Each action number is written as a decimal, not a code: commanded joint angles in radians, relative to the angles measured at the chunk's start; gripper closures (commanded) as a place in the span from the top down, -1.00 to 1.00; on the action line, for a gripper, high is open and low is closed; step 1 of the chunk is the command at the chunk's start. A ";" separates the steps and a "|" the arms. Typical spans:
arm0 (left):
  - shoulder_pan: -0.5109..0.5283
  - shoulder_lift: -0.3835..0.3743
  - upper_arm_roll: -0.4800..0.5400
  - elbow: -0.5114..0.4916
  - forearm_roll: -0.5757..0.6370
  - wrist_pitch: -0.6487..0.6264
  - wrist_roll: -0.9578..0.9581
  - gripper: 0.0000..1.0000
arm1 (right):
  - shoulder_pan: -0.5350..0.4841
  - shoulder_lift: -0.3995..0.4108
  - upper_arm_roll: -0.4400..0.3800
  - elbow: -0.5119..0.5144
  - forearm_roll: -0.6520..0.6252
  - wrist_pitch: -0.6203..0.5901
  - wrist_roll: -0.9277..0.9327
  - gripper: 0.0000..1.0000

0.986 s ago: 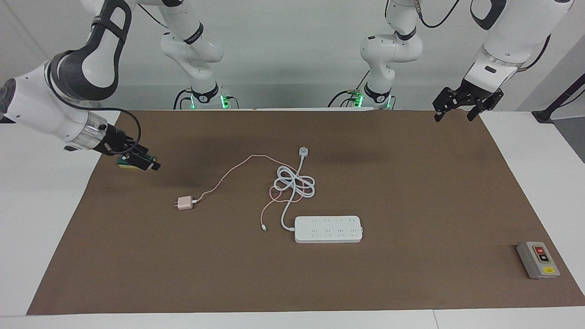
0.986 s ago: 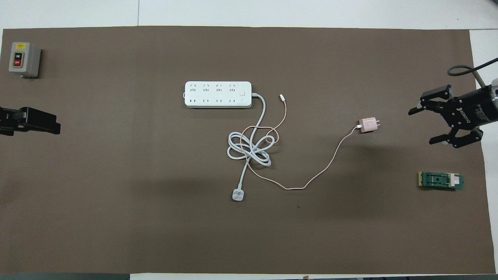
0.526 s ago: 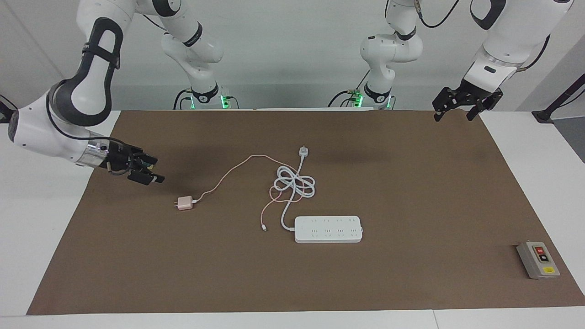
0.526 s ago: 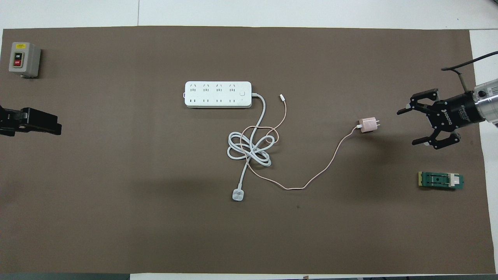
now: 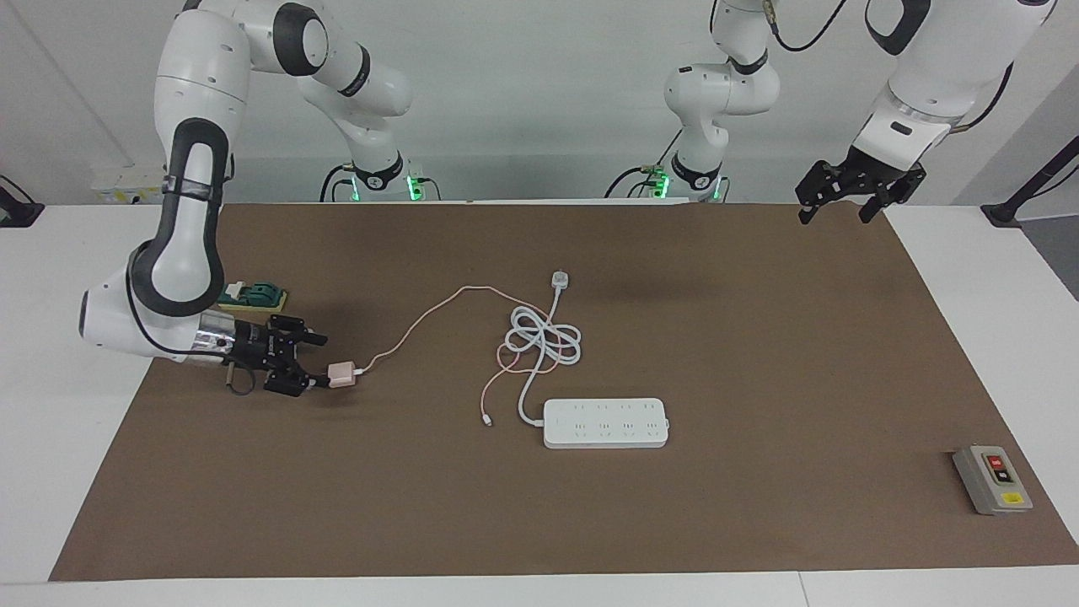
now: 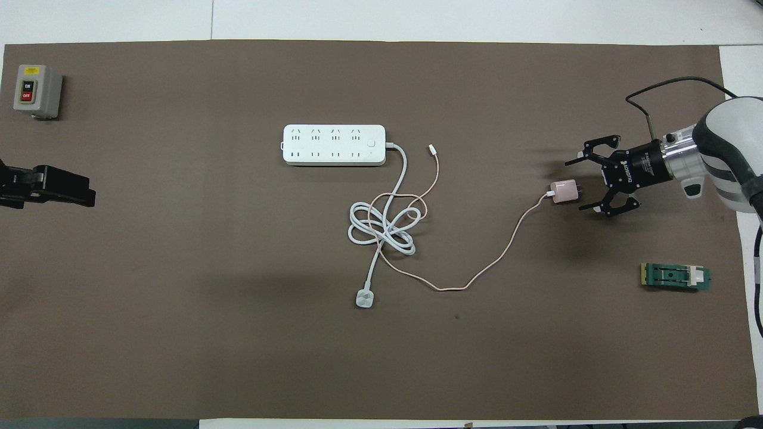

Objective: Plug charger into power strip
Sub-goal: 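Reach the right gripper toward the pink charger plug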

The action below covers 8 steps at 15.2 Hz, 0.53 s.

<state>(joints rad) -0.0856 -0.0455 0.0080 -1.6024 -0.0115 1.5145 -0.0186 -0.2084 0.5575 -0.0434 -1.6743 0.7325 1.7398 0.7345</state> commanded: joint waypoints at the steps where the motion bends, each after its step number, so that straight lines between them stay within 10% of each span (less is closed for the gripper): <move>1: -0.003 0.010 0.003 0.018 0.001 -0.026 0.000 1.00 | 0.000 0.070 0.000 0.067 0.024 0.000 0.022 1.00; 8: -0.032 0.073 0.003 0.081 -0.039 -0.017 -0.012 1.00 | -0.008 0.098 0.002 0.068 0.025 0.009 0.011 0.81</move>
<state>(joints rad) -0.0896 -0.0166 0.0049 -1.5761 -0.0357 1.5154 -0.0176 -0.2095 0.6393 -0.0463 -1.6287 0.7325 1.7468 0.7414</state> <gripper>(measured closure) 0.000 0.004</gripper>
